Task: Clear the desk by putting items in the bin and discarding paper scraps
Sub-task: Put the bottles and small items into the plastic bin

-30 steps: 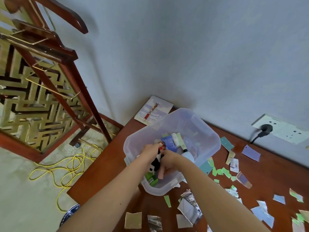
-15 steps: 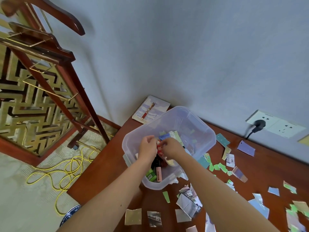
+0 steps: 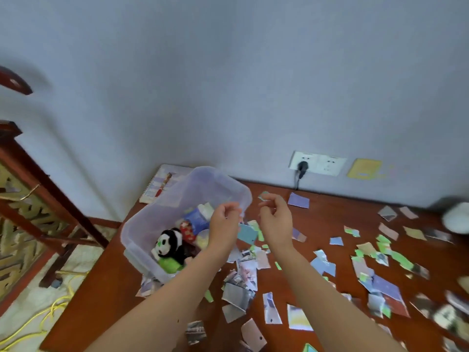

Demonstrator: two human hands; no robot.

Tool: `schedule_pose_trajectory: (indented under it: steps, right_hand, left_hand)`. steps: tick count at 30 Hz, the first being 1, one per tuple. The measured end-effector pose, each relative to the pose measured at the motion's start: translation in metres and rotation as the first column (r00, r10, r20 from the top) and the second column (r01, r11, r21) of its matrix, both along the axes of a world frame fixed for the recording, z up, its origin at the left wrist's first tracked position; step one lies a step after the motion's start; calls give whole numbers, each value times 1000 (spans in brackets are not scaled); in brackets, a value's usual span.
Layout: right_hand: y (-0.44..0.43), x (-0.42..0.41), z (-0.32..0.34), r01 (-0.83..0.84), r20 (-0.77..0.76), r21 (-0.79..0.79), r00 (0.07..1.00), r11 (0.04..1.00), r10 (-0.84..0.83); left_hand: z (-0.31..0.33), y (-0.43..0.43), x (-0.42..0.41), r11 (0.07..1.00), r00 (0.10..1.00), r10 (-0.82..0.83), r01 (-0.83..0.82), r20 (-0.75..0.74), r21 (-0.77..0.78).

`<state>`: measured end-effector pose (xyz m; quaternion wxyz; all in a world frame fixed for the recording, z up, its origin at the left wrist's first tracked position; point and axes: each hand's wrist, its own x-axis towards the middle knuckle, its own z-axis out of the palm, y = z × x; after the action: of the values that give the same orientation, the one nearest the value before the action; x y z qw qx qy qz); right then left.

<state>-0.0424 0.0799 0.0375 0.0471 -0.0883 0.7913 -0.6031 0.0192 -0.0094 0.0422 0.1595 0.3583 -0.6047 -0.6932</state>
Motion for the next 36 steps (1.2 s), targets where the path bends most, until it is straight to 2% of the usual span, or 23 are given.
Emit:
schedule_pose_trajectory:
  steps: [3, 8, 21, 31, 36]
  right_hand:
    - [51, -5, -1, 87, 48, 26, 995, 996, -88]
    - [126, -13, 3, 135, 126, 84, 981, 987, -145]
    - [302, -12, 1, 331, 138, 158, 925, 930, -353]
    - [433, -10, -26, 439, 190, 313, 840, 842, -508]
    - [482, -12, -45, 401, 197, 423, 835, 813, -514]
  left_hand:
    - [-1, 41, -17, 994, 994, -105, 105, 23, 16]
    - [2, 110, -44, 965, 963, -259, 255, 71, 60]
    - [3, 280, -73, 869, 868, -493, 488, 65, 76]
    - [-16, 406, -79, 732, 718, -681, 669, 140, 128]
    - [-34, 454, -84, 643, 607, -763, 747, 220, 167]
